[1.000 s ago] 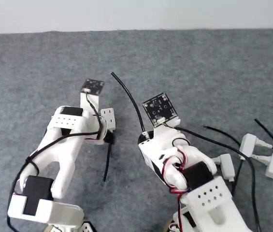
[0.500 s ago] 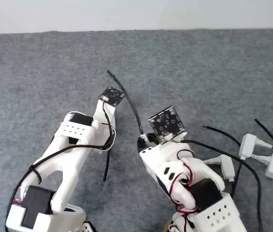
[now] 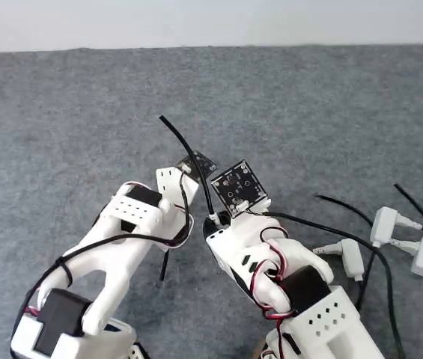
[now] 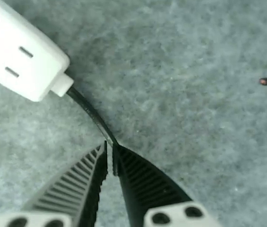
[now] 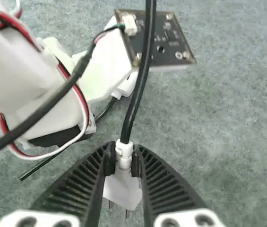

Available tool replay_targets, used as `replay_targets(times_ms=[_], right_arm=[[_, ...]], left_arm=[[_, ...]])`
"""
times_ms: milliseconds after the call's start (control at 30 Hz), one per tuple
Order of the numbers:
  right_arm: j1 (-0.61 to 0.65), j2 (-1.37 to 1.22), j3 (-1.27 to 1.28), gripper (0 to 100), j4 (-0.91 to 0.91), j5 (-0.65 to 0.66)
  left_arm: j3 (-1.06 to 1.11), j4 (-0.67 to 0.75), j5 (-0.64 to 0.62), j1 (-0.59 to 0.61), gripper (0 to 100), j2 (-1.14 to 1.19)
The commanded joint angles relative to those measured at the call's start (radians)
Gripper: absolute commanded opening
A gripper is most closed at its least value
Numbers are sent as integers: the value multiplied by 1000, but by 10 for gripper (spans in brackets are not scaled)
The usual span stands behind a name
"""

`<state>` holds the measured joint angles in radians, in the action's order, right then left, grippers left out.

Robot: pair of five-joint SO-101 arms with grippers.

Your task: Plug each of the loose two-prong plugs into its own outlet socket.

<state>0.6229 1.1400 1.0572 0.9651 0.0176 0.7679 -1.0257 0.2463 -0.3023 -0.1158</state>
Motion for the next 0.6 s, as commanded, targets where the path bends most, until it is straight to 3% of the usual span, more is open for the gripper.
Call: replay_targets(times_ms=[0,267,567], right_arm=[[7,-5,-8,9,-21,3],[7,-4,-8,9,-21,3],[5,-7,-9,9,-21,3]], left_arm=[[12,11,17,-12,12,-89],[162,44,11,-54,12,-316],[199,52,23,-60,12,-345]])
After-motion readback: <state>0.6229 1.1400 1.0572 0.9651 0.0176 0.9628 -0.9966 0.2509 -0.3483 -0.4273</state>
